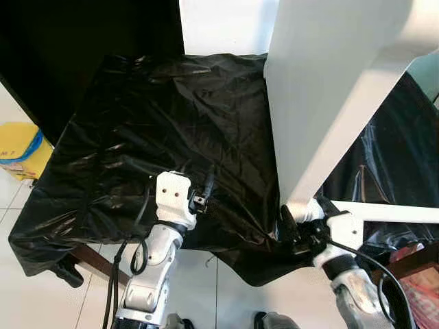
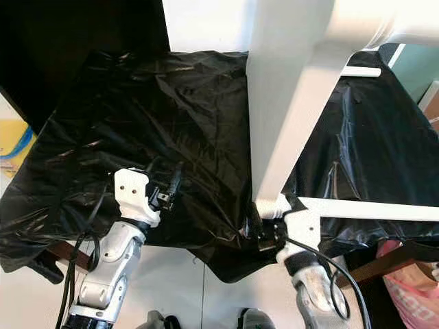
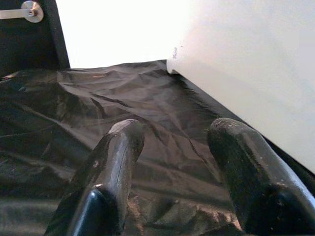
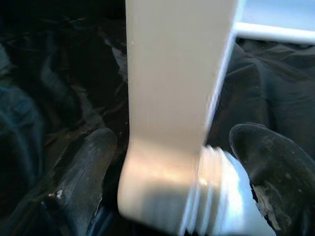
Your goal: Building children table
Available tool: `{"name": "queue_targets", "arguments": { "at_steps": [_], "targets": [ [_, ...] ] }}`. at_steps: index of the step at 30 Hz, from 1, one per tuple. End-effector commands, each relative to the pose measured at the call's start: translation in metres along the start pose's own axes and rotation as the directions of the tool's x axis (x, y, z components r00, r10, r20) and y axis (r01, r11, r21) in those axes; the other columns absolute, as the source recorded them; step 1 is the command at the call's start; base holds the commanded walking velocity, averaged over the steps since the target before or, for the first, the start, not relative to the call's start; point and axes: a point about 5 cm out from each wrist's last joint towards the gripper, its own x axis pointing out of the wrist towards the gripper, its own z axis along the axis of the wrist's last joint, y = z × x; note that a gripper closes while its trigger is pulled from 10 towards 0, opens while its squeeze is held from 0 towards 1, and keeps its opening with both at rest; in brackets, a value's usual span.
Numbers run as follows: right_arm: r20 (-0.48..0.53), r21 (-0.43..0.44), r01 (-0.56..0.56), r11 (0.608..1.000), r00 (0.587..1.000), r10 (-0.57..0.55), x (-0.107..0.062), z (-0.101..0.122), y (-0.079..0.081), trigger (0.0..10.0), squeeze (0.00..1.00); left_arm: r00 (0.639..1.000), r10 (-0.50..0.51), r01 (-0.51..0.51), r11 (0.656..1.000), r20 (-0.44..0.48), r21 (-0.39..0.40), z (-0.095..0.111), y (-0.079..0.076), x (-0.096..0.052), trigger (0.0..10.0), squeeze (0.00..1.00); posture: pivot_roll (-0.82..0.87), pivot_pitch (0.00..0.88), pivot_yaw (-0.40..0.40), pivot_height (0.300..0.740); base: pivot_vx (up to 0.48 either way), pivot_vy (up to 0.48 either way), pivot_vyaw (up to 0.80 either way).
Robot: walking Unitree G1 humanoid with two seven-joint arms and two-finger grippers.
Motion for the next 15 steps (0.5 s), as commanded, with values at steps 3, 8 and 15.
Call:
{"name": "queue_targets", "arguments": {
  "at_steps": [3, 8, 15],
  "targets": [
    [-0.027, -0.012, 0.057, 0.998, 0.998, -0.057, 0.012, -0.011, -0.001, 10.0, 0.0, 0.997, -0.076, 0.076, 0.997, -0.008, 0.012, -0.001, -0.005, -0.002, 10.0, 0.0, -0.13, 0.118, 0.004, 0.74, 0.0, 0.0, 0.0],
    [-0.025, 0.019, 0.113, 0.993, 0.993, -0.113, 0.03, -0.015, 0.003, 10.0, 0.0, 0.997, -0.07, 0.07, 0.997, -0.01, 0.028, 0.0, -0.002, -0.003, 10.0, 0.0, -0.11, 0.108, 0.009, 0.74, 0.0, 0.0, 0.0],
    [-0.024, 0.047, 0.122, 0.991, 0.992, -0.121, 0.051, -0.018, 0.014, 10.0, 0.0, 0.997, -0.07, 0.071, 0.997, -0.008, 0.044, 0.002, 0.001, 0.0, 10.0, 0.0, -0.1, 0.094, 0.015, 0.74, 0.0, 0.0, 0.0]
  ]
}}
